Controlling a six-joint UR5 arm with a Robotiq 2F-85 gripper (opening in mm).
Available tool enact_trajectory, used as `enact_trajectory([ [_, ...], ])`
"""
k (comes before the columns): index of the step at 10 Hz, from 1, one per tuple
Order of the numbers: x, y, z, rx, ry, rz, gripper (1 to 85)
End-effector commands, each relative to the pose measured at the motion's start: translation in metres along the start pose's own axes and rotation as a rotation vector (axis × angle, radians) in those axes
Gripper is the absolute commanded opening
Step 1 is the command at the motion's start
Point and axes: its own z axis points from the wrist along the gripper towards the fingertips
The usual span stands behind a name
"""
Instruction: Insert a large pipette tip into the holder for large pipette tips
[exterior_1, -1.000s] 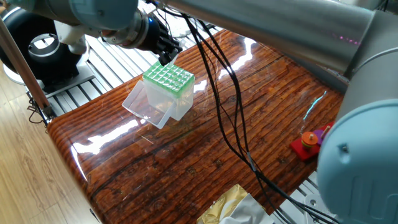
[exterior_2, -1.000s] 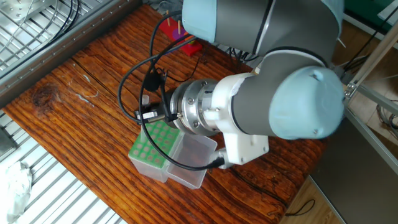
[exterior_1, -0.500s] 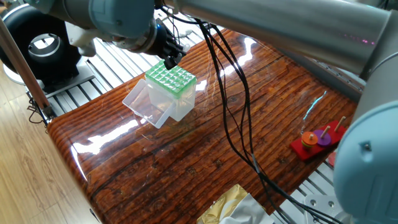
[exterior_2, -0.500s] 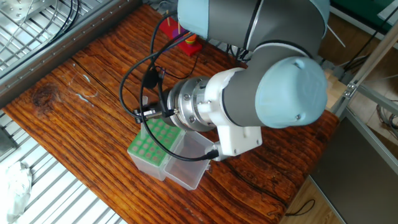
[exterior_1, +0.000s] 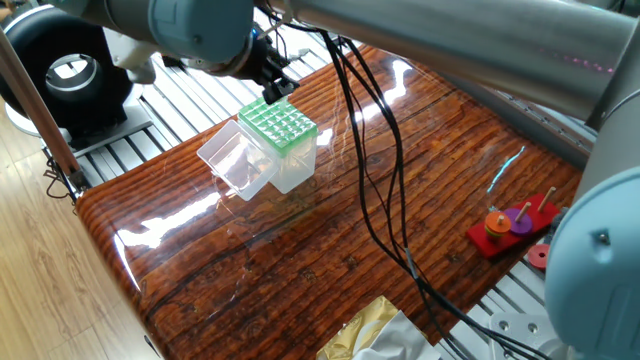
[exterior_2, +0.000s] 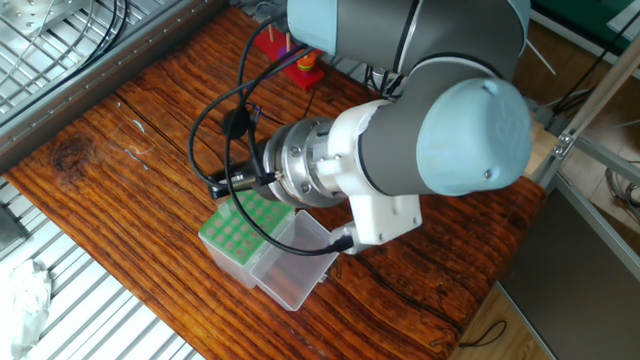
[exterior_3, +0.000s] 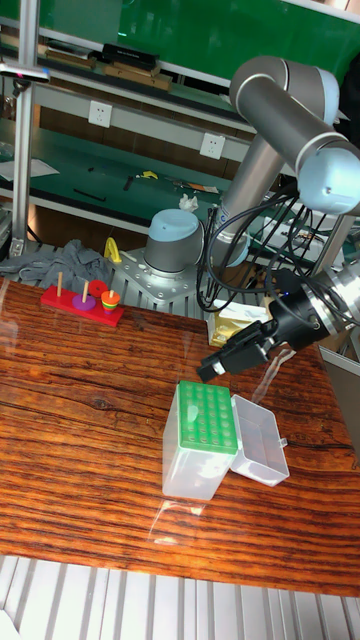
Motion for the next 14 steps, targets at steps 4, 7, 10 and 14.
enact_trajectory([
  [4,-0.012,-0.016,-0.023,-0.033,-0.21,0.019,44.7],
  [7,-0.032,-0.002,-0.056,-0.125,-0.478,0.282,21.0],
  [10,-0.058,0.031,-0.107,-0.39,-0.664,0.595,1.0],
  [14,-0.101,-0.03,-0.17,-0.389,-0.895,0.918,1.0],
])
